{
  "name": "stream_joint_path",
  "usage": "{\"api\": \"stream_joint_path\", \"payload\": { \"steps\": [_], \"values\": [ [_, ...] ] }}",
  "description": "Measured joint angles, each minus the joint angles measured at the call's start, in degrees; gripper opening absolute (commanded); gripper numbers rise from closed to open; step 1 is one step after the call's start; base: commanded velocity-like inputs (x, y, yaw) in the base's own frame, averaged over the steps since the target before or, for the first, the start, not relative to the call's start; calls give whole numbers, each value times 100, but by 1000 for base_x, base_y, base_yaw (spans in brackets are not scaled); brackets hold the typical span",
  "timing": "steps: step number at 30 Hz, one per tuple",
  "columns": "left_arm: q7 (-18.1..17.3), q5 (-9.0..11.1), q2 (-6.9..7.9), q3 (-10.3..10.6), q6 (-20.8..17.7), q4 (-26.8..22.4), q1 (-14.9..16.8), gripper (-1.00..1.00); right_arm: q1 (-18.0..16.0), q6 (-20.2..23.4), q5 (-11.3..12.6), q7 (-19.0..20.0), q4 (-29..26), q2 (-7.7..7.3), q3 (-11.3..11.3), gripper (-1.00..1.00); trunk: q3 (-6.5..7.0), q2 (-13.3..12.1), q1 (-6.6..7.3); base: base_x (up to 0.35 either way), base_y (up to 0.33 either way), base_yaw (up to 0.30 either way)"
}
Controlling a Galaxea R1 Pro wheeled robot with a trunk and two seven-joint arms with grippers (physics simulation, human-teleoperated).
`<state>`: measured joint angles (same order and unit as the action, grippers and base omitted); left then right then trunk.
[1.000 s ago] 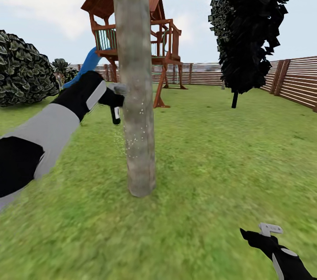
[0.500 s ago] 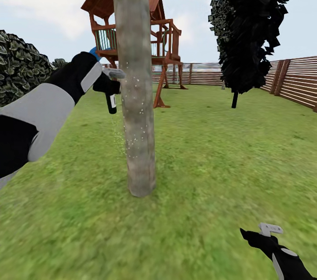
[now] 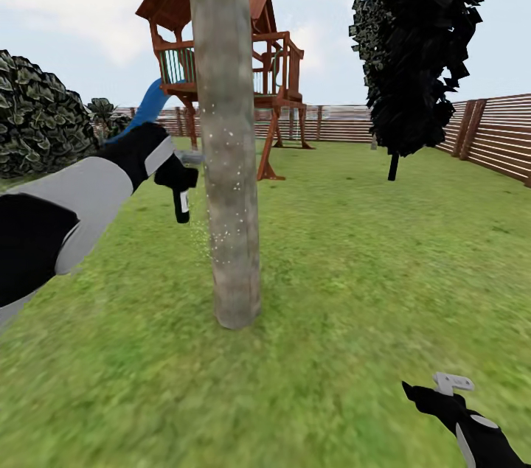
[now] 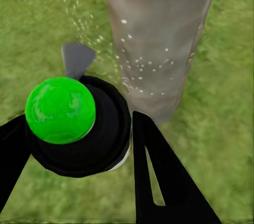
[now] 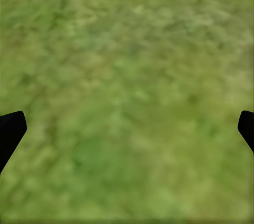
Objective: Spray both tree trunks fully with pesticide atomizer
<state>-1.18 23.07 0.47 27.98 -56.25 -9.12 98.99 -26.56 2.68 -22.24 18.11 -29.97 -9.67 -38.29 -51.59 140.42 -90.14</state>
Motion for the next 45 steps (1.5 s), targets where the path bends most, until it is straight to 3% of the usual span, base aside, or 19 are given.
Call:
{"api": "stream_joint_path", "payload": {
  "steps": [15,21,25,33,37,45],
  "values": [
    [-14,7,-2,-6,813,43,-1553,-100,-2,-4,-9,-6,0,6,15,100,0,0,0,0,0,0],
    [-14,17,-64,-4,1273,43,-1968,-100,0,-4,-9,-3,0,5,15,100,0,0,0,0,0,0],
    [-10,11,-73,-2,1751,46,-2413,-100,0,-4,-9,-7,0,27,21,100,0,0,0,0,0,0],
    [2,6,-73,-13,1979,53,-2896,-100,0,-4,-7,-1,0,6,15,100,0,0,0,0,0,0],
    [-8,19,-69,-18,2493,50,-3155,-100,-2,-4,-9,-8,0,19,14,100,0,1,0,0,0,157],
    [-16,21,-73,-13,2570,46,-3440,-100,1,-4,-35,-16,0,49,21,100,0,0,0,0,-91,233]
  ]
}}
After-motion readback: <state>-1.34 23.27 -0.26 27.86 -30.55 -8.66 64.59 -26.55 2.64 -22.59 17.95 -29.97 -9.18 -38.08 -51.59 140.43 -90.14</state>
